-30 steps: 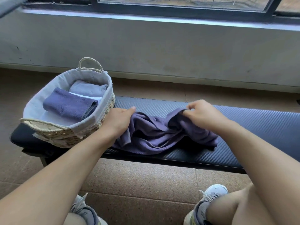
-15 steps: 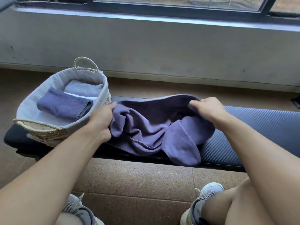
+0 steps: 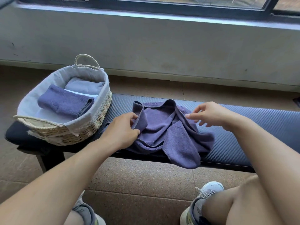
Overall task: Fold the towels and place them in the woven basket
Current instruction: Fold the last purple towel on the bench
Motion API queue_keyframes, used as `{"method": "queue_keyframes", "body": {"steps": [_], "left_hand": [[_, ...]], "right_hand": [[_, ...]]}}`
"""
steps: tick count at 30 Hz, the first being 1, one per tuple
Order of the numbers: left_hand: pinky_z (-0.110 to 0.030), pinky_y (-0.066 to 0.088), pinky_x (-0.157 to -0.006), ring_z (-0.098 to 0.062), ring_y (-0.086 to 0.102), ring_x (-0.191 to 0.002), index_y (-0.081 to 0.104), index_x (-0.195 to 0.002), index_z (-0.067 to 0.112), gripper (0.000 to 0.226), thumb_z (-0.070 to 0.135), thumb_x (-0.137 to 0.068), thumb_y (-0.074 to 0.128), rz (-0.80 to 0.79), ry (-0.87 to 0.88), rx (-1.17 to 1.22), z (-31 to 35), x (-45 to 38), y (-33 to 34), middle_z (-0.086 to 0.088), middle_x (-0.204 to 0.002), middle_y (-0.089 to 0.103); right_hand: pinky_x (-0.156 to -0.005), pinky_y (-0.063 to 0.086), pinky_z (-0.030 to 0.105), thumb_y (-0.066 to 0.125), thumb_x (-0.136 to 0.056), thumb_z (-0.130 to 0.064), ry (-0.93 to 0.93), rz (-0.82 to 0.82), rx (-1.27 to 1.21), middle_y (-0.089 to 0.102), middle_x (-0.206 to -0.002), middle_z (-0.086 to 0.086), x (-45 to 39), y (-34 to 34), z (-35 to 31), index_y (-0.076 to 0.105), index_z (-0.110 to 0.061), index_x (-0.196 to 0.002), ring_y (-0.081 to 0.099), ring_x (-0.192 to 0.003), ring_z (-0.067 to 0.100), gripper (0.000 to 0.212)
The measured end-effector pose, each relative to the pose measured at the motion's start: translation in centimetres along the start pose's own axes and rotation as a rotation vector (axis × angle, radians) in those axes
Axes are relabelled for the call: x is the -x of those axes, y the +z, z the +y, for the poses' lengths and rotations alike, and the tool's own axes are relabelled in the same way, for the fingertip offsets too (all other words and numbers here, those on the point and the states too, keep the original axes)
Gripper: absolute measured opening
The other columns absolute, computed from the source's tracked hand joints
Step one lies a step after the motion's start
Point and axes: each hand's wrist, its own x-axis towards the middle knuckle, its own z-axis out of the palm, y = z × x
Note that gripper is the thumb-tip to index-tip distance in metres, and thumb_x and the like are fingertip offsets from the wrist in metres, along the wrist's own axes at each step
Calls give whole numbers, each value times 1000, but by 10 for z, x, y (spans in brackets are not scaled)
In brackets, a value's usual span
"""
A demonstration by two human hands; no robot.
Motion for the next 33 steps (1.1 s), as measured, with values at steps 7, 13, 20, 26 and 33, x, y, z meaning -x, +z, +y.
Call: {"method": "queue_keyframes", "body": {"steps": [7, 13, 20, 26, 33], "left_hand": [[-30, 46, -67, -10, 61, -69, 64, -87, 27, 17, 34, -82, 79, 226, 70, 192, 3, 0, 1, 10, -71, 66], [-19, 47, -66, 2, 61, -62, 70, -76, 26, 13, 29, -82, 81, 325, 127, 427, 6, -2, 3, 11, -69, 70], [-12, 47, -66, 4, 59, -59, 77, -78, 26, 9, 20, -85, 81, 189, 98, 617, 13, 3, 14, 15, -64, 71], [-44, 55, -83, -17, 64, -76, 80, -83, 20, 11, 14, -90, 75, 126, -51, 945, 21, 9, 15, -14, -86, 77], [-25, 56, -70, -11, 67, -69, 76, -83, 12, 5, 14, -88, 77, 121, -102, 1069, 22, 14, 7, -3, -77, 75]], "right_hand": [[-78, 57, 38, 85, -62, -62, 87, -199, 502, 76, -80, 1, 11, -9, 8, 76, -20, -77, 71, -86, 29, 46], [-65, 41, 33, 66, -93, -37, 17, -109, 232, 61, -72, 5, 23, 4, -14, 64, -9, -77, 55, -71, 22, 32], [-61, 38, 28, 68, -96, -31, -180, -62, -544, 62, -73, -3, 38, 36, -52, 62, -22, -76, 52, -68, 13, 22], [-57, 50, 28, 44, -90, 14, -210, -355, -768, 71, -109, 8, 50, 53, -73, 70, -11, -115, 65, -87, 18, 44], [-85, 60, 34, 62, -80, 24, -563, -136, -477, 72, -116, 2, 51, 66, -69, 68, -22, -119, 73, -101, 18, 61]]}}
